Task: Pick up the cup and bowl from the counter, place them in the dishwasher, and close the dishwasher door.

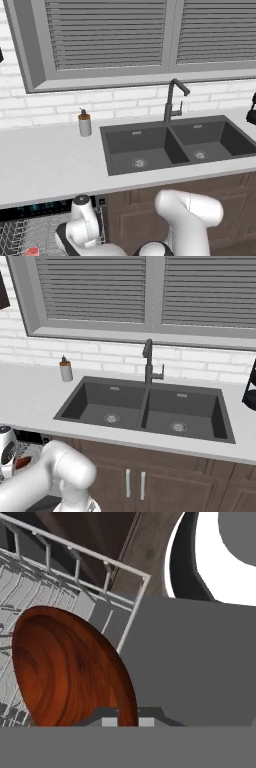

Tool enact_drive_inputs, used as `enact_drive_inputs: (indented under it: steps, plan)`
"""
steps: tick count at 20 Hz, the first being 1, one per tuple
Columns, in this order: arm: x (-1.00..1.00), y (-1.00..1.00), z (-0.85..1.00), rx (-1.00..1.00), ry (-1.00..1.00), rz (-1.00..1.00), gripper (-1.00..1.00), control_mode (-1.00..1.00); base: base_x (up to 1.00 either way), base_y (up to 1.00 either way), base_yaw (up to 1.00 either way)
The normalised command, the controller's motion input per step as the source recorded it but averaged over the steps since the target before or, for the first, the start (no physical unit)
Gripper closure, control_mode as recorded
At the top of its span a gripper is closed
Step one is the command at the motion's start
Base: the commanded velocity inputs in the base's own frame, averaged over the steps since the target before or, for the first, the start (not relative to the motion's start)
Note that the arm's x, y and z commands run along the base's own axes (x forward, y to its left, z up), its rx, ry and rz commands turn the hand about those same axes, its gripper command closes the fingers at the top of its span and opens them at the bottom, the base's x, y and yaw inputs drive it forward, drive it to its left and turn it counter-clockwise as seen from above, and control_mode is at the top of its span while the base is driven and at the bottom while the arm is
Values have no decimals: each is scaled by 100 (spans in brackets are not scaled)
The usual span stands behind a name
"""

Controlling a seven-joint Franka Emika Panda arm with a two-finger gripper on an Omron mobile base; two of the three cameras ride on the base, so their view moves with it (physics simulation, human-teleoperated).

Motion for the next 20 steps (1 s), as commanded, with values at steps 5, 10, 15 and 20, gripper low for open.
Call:
enact_drive_inputs:
  steps: [5,10,15,20]
  plan:
    - [0,27,-62,0,14,5,100,-100,0,0,0]
    - [0,25,-62,-1,15,9,100,-100,0,0,0]
    - [0,16,-14,0,8,4,-100,-100,0,0,0]
    - [0,9,0,0,0,0,-100,-100,0,0,0]
